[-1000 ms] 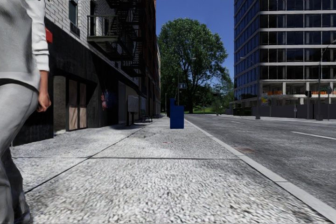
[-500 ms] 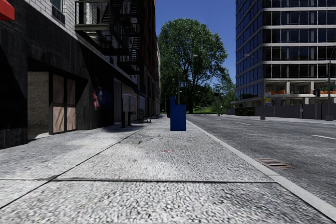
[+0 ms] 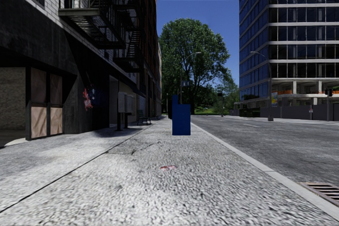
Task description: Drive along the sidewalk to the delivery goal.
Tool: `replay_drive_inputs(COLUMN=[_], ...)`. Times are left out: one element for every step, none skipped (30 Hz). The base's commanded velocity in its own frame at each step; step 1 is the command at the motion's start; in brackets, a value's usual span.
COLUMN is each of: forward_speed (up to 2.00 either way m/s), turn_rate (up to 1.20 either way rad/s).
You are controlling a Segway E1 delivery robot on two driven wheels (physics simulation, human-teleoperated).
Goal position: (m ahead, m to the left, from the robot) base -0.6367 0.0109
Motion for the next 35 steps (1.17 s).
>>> replay_drive_inputs(forward_speed=[2.0,1.98,1.98,1.23,0.34,0.0,0.0,0.0,0.0,0.0,0.0,0.0,0.0,0.0,0.0,0.0,0.0,0.0,0.0,0.0,0.0,0.0,0.0,0.0,0.0,0.0,0.0,0.0,0.0,0.0,0.0,0.0,0.0,0.0,0.0], turn_rate=[0.0,0.0,0.0,0.0,0.0,0.0,0.0,0.0,0.0,0.0,0.0,0.0,0.0,0.0,0.0,0.0,0.0,0.0,0.0,0.0,0.0,0.0,0.0,0.0,0.0,0.0,0.0,0.0,0.0,0.0,0.0,0.0,0.0,0.0,0.0])
